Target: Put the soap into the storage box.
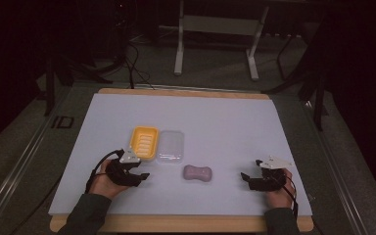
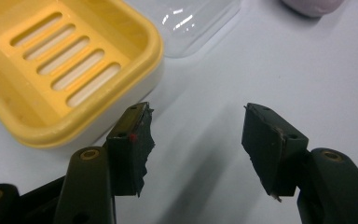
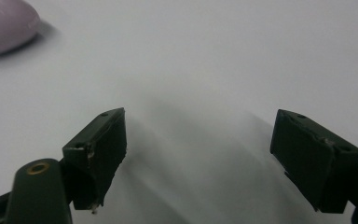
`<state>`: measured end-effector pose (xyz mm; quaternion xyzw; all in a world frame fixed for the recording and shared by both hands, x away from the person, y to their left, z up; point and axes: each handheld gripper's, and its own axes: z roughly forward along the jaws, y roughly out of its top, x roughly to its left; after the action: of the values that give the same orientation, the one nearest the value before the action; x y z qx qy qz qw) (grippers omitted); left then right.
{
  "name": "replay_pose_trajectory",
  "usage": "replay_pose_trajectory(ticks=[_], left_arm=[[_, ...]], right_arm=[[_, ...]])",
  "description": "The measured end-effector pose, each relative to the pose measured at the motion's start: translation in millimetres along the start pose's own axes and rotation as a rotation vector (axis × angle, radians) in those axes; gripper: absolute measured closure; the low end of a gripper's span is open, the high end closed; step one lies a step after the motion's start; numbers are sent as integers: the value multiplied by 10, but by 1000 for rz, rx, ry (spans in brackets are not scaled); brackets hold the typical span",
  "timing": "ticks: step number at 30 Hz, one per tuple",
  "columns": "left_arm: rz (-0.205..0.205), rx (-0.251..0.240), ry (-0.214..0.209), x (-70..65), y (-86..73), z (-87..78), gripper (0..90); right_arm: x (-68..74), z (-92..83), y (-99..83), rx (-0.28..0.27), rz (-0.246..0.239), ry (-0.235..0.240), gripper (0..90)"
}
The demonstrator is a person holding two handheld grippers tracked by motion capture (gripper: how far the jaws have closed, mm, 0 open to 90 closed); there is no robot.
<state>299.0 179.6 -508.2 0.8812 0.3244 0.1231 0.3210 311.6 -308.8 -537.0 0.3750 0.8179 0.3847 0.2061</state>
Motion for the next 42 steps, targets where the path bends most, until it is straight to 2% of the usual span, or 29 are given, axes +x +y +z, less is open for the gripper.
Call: replay_pose_trajectory(ticks=[2, 5, 7, 9, 15, 17, 27, 34, 42], left_arm=[[3, 16, 10, 6, 22, -1, 417], [8, 24, 10, 6, 39, -8, 417], [19, 29, 12, -1, 69, -11, 416], [14, 30, 5, -5, 84, -1, 414], [37, 46, -2, -11, 137, 7, 425], [56, 46, -16, -24, 160, -6, 447], [142, 106, -16, -50, 312, -46, 473], [156, 119, -23, -46, 373, -26, 473], [143, 110, -35, -15, 447, -22, 458]], right_arm=[[-12, -28, -12, -28, 13, -4, 171], [-18, -39, -18, -42, 23, -11, 171], [-41, -45, -23, -48, 35, 10, 170], [-45, -52, -27, -57, 39, 15, 171], [-62, -101, -54, -111, 53, 29, 173], [-62, -105, -56, -114, 52, 30, 174], [-47, -109, -59, -120, 35, 32, 174], [-46, -110, -59, -120, 32, 32, 174], [-37, -113, -61, -123, 21, 38, 174]])
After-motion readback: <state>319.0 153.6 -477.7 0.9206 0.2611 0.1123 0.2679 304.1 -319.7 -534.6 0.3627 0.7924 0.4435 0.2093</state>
